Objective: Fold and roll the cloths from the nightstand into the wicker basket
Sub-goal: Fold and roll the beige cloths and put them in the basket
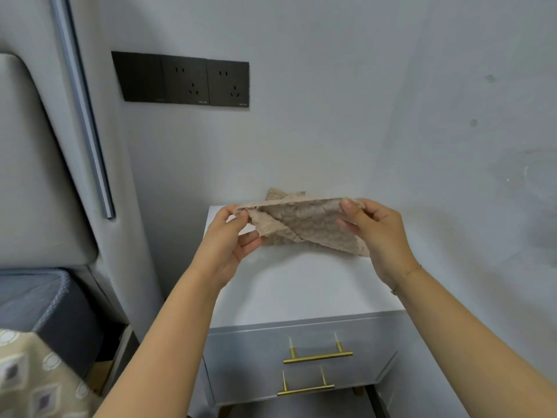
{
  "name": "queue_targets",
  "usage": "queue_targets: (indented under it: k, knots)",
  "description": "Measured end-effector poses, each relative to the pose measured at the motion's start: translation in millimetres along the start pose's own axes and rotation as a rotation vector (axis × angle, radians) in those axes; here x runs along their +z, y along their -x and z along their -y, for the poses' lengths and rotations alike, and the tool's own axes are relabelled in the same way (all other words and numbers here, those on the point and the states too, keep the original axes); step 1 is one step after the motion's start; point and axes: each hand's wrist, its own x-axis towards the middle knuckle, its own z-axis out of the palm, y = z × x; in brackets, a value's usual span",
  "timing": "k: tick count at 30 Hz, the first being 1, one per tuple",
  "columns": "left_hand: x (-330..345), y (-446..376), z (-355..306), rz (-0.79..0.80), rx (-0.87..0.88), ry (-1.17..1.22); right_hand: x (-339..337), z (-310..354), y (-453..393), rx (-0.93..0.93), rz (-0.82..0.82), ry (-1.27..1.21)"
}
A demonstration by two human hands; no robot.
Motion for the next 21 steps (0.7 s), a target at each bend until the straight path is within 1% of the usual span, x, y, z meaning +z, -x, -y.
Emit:
queue_targets:
  k: [3, 5, 7, 12, 17, 20, 21]
  knots:
    - [9.1, 4.7, -6.1, -0.045, -0.067, 0.092, 8.2, 9.0, -12.9, 0.017, 0.010, -0.075]
    - [15.4, 2.7, -9.7, -0.082, -0.063, 0.163, 13.3, 14.2, -18.1, 0.007, 0.016, -0.076]
    - [22.3, -5.3, -15.9, -0.089, -0.022, 0.209, 14.3, 18.1, -27.8, -0.013, 0.022, -0.050]
    - [42.5, -38.7, -48.4, -0.086, 0.210, -0.061, 17.7, 40.2, -63.0, -0.078, 0.034, 0.083]
    - [52.5, -48.9, -86.9, -0.132, 0.496, -0.417, 19.3, 71.9, -85.2, -0.189, 0.010, 0.028]
    - [48.6, -20.9, -102.4, -0.056, 0.699, -0.542, 14.5, 79.8, -70.2, -0.233, 0.045, -0.007]
    - [44.5, -10.3, -104.5, -0.026, 0.741, -0.591, 11.3, 79.4, -58.8, -0.239, 0.064, 0.001]
